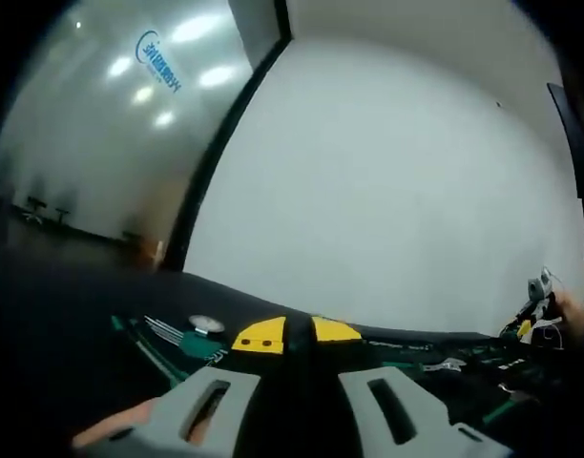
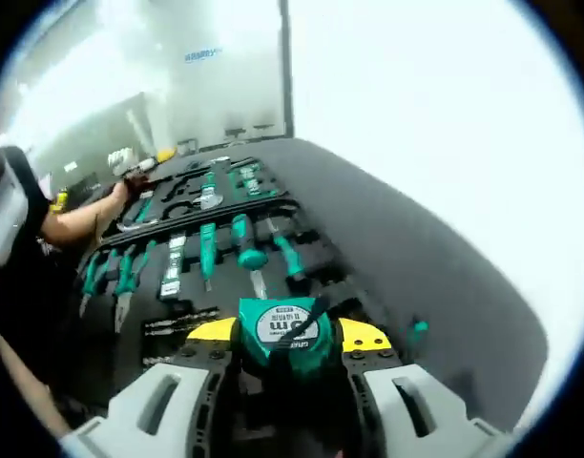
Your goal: Pick up the tools and put them into their designated positions in the toolbox.
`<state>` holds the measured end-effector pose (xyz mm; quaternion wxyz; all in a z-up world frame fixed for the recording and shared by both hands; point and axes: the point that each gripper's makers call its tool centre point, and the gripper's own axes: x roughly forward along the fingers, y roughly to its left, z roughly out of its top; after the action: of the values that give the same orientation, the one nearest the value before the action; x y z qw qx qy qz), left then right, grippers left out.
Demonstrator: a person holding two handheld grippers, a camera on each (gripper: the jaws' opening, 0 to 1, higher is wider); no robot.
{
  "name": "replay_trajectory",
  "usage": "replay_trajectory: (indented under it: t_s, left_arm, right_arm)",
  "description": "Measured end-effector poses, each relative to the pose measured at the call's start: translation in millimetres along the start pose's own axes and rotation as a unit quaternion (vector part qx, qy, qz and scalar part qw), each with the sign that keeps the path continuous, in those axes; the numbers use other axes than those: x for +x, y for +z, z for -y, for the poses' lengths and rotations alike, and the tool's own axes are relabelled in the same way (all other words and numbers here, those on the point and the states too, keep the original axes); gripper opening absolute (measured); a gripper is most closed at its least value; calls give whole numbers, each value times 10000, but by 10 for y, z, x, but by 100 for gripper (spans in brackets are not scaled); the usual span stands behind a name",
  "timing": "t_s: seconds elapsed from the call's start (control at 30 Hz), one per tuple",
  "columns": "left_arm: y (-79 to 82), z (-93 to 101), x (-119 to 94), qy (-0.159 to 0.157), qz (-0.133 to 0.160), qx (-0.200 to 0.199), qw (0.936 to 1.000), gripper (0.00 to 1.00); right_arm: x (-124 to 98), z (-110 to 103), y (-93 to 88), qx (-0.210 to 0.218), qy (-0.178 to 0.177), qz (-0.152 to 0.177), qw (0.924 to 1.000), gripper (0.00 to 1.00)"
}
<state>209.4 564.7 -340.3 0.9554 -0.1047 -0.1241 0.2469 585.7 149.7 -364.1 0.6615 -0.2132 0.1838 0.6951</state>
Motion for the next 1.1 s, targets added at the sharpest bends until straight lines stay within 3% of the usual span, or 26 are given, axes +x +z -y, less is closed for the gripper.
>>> replay_trajectory:
  t_s: [0.07,0.1,0.17,0.2,0.23,0.3,0.37,0.47,0.5,0.57,0.67,0.73,0.77,0.8,0.87,0.93,0.97,1.0,1.07,1.1]
  left_arm:
    - [-31,-1,19,-5,-72,52,10000,5]
    - [-38,-7,26,-9,-88,62,9999,5]
    - [-32,-6,25,-15,-76,84,9999,5]
    - [-21,-9,23,-14,-46,79,10000,5]
    - [-16,-13,19,-6,-34,70,10000,5]
    - [-13,-25,16,17,-23,39,10000,5]
    - [-13,-21,16,15,-21,27,10000,5]
    - [-17,5,10,2,-29,42,10000,5]
    - [-15,8,9,4,-24,42,10000,5]
    - [-18,2,10,11,-33,31,10000,5]
    - [-23,13,9,0,-47,45,10000,5]
    - [-20,31,4,-16,-47,99,9999,5]
    - [-8,37,4,-4,-34,188,9998,5]
    - [15,15,11,16,-57,443,9990,5]
    - [137,60,-6,27,-557,1098,9924,0]
    - [614,457,15,-496,-222,1521,9869,0]
    - [735,628,62,-628,-266,1670,9836,0]
    - [782,790,111,-732,-473,1747,9808,0]
    - [824,1439,278,-1311,-657,1294,9807,0]
    - [737,1721,347,-1560,-820,1183,9772,0]
  right_arm:
    - [16,75,32,-295,-150,85,9994,36]
    - [65,111,8,-552,-206,-27,9983,36]
    - [149,158,-4,-474,-225,-55,9986,36]
    - [192,145,-150,-354,-263,-424,9981,36]
    - [230,156,-105,-353,-274,-276,9986,36]
    - [293,73,-82,-528,-37,-205,9984,36]
    - [344,101,-86,-616,-51,-184,9979,36]
    - [337,202,-123,-1138,-361,-166,9927,36]
    - [323,231,-236,-1044,-410,-441,9927,37]
    - [306,230,-251,-568,-455,-337,9968,38]
    - [190,187,-178,-851,-476,-207,9950,35]
    - [69,189,-25,-1088,-630,99,9920,34]
    - [6,170,56,-995,-701,206,9924,34]
    - [-27,175,147,-973,-767,357,9917,34]
    - [-105,210,393,-960,-970,804,9874,31]
    - [-154,286,634,-1033,-1151,1164,9811,30]
    - [-176,323,723,-912,-1259,1340,9787,30]
    - [-195,367,830,-747,-1331,1552,9760,28]
    - [-245,451,908,-814,-1526,1673,9706,28]
    - [-282,487,952,-883,-1630,1756,9668,28]
